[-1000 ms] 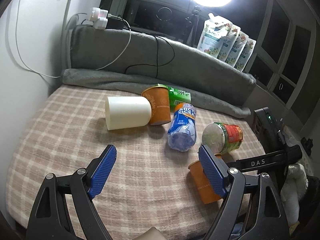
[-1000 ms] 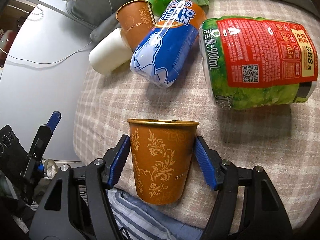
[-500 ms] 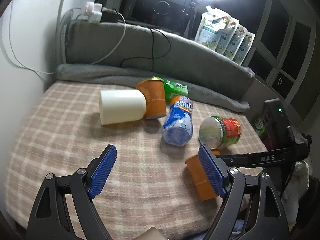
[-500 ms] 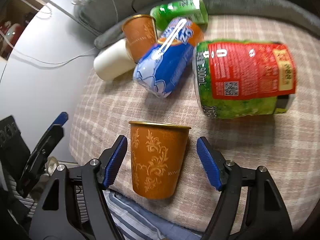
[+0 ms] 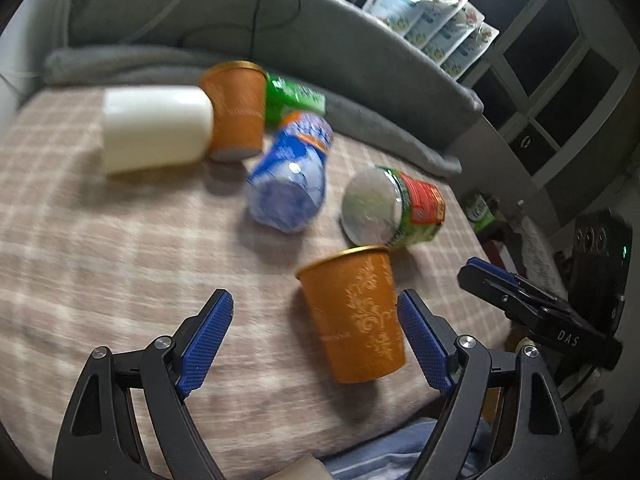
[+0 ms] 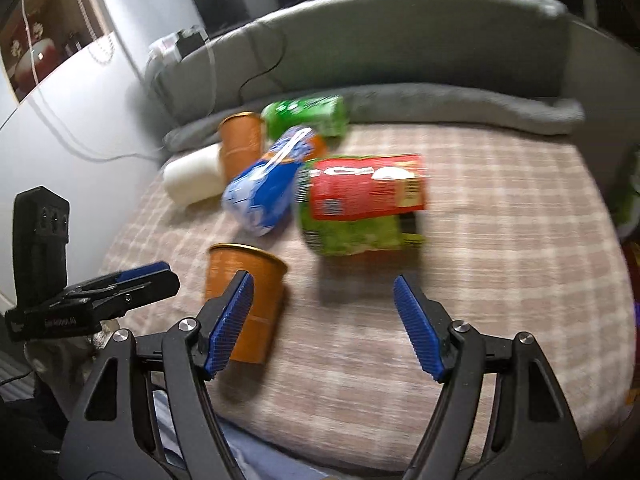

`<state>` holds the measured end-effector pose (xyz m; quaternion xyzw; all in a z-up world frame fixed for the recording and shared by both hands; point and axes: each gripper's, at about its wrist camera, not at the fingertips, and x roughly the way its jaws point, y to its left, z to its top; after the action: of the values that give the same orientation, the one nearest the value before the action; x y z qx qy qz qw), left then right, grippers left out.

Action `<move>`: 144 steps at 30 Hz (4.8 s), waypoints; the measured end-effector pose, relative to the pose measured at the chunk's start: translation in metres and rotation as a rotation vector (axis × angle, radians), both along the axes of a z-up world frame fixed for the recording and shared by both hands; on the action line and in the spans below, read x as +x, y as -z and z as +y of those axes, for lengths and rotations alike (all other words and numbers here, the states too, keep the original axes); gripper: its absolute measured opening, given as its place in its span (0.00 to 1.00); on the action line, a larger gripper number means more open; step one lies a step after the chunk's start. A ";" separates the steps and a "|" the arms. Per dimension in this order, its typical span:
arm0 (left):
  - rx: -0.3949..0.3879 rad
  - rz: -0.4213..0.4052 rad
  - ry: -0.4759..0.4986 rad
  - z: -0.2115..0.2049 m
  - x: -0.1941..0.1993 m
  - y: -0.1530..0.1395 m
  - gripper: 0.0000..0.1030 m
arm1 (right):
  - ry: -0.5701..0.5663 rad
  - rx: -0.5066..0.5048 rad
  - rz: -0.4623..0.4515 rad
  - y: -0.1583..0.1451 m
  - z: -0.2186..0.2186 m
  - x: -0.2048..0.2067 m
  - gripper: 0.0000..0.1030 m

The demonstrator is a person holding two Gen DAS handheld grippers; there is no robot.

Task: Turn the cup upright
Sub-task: 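Close the left gripper on the upright cup while the right gripper opens and withdraws, then carry the upright copper cup with the left gripper toward open table, then lower the cup onto the table and open the left gripper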

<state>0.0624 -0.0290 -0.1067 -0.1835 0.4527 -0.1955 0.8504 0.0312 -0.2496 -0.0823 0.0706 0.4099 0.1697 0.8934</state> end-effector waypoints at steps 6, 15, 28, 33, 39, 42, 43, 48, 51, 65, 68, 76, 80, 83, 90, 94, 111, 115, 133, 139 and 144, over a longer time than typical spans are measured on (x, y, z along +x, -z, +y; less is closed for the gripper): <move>-0.095 0.098 0.019 -0.004 0.017 0.015 0.82 | 0.074 0.020 -0.008 0.003 -0.024 -0.010 0.76; -0.151 0.169 0.021 -0.007 0.030 0.029 0.80 | 0.122 0.038 0.008 0.013 -0.039 -0.011 0.76; -0.153 0.201 0.053 -0.017 0.044 0.037 0.76 | 0.164 0.051 0.035 0.025 -0.050 -0.008 0.76; -0.146 0.187 0.073 -0.024 0.046 0.033 0.67 | 0.183 0.036 0.024 0.026 -0.052 -0.010 0.76; -0.124 0.163 0.075 -0.026 0.043 0.028 0.65 | 0.189 0.039 0.025 0.028 -0.053 -0.010 0.76; -0.114 0.150 0.079 -0.026 0.040 0.025 0.65 | 0.186 0.041 0.025 0.028 -0.053 -0.010 0.76; -0.105 0.141 0.077 -0.026 0.039 0.023 0.65 | 0.185 0.041 0.024 0.027 -0.053 -0.010 0.76; -0.063 0.078 0.071 -0.027 0.033 0.011 0.64 | 0.182 0.045 0.021 0.026 -0.051 -0.010 0.76; -0.023 0.025 0.069 -0.030 0.029 0.003 0.64 | 0.183 0.049 0.026 0.027 -0.051 -0.010 0.76; 0.162 -0.172 0.054 -0.052 0.020 -0.012 0.64 | 0.194 0.036 0.008 0.025 -0.050 -0.011 0.76; 0.218 -0.231 0.054 -0.058 0.015 -0.013 0.63 | 0.200 0.028 0.001 0.023 -0.049 -0.011 0.76; 0.296 -0.311 0.065 -0.066 0.009 -0.009 0.64 | 0.215 -0.011 -0.042 0.017 -0.045 -0.015 0.76; 0.311 -0.327 0.072 -0.069 0.006 -0.009 0.63 | 0.228 -0.041 -0.075 0.013 -0.043 -0.017 0.76; 0.311 -0.330 0.075 -0.068 0.003 -0.009 0.63 | 0.234 -0.061 -0.098 0.010 -0.042 -0.018 0.76; 0.297 -0.320 0.092 -0.068 -0.002 -0.008 0.63 | 0.242 -0.108 -0.141 0.003 -0.035 -0.023 0.76; 0.281 -0.307 0.100 -0.067 -0.004 -0.007 0.63 | 0.251 -0.129 -0.167 0.000 -0.033 -0.027 0.76; 0.251 -0.278 0.118 -0.065 -0.010 -0.006 0.63 | 0.270 -0.132 -0.181 -0.003 -0.035 -0.035 0.76; 0.245 -0.270 0.125 -0.064 -0.012 -0.005 0.63 | 0.270 -0.130 -0.181 -0.004 -0.035 -0.035 0.76; 0.240 -0.262 0.157 -0.062 -0.021 -0.009 0.66 | 0.268 -0.130 -0.186 -0.005 -0.033 -0.040 0.76; 0.238 -0.266 0.156 -0.056 -0.027 -0.013 0.71 | 0.265 -0.124 -0.199 -0.010 -0.028 -0.047 0.76; 0.236 -0.276 0.149 -0.048 -0.037 -0.018 0.76 | 0.267 -0.118 -0.227 -0.016 -0.026 -0.052 0.85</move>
<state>0.0254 -0.0775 -0.0883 -0.0199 0.3641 -0.2270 0.9031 -0.0203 -0.2759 -0.0662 0.0522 0.3029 0.0320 0.9511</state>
